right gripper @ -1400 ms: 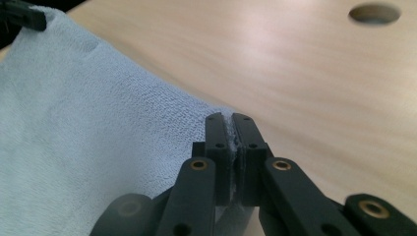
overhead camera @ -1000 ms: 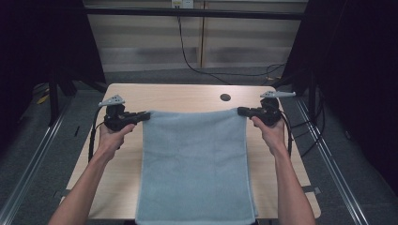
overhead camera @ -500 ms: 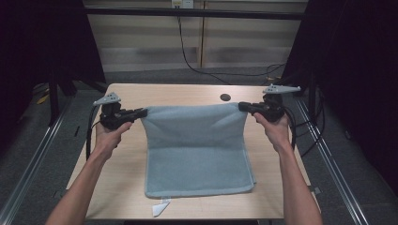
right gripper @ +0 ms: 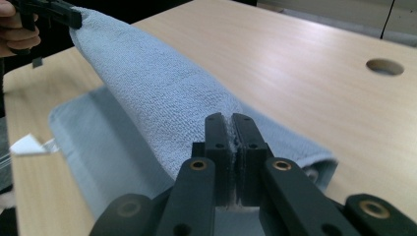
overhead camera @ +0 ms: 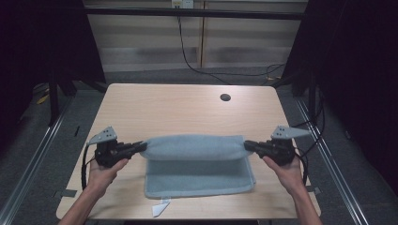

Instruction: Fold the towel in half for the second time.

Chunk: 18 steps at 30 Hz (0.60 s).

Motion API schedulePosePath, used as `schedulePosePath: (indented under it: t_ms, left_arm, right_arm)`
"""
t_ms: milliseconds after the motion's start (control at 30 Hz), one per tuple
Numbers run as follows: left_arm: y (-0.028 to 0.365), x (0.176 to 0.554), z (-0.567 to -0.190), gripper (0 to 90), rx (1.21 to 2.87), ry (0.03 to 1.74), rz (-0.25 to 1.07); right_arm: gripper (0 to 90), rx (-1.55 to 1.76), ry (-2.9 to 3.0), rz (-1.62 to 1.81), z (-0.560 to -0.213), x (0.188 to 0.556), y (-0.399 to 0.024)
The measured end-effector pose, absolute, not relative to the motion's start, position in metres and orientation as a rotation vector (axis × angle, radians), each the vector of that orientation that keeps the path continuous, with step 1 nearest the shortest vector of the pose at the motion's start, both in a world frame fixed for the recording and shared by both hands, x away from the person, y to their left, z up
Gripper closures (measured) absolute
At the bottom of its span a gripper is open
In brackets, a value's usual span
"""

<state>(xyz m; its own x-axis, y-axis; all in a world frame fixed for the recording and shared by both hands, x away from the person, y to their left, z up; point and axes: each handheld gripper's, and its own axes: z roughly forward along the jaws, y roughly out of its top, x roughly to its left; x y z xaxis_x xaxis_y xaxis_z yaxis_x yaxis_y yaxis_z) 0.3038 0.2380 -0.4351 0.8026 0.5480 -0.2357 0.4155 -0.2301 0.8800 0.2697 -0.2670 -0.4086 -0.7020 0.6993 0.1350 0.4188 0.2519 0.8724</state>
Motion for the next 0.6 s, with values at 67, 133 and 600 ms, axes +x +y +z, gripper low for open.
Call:
schedulePosePath:
  t_ms: [67,133,600]
  left_arm:
    - [0.239,0.294,-0.443,85.3,1.890,0.717,0.124]
    - [0.239,0.284,-0.452,84.4,1.944,0.714,0.148]
    - [0.251,0.256,-0.471,60.6,1.941,0.724,0.053]
  right_arm:
    - [85.5,1.046,2.253,1.416,-0.419,0.253,-0.269]
    - [84.3,1.053,2.265,1.400,-0.425,0.245,-0.269]
    - [60.7,1.152,2.302,1.394,-0.458,0.198,-0.275]
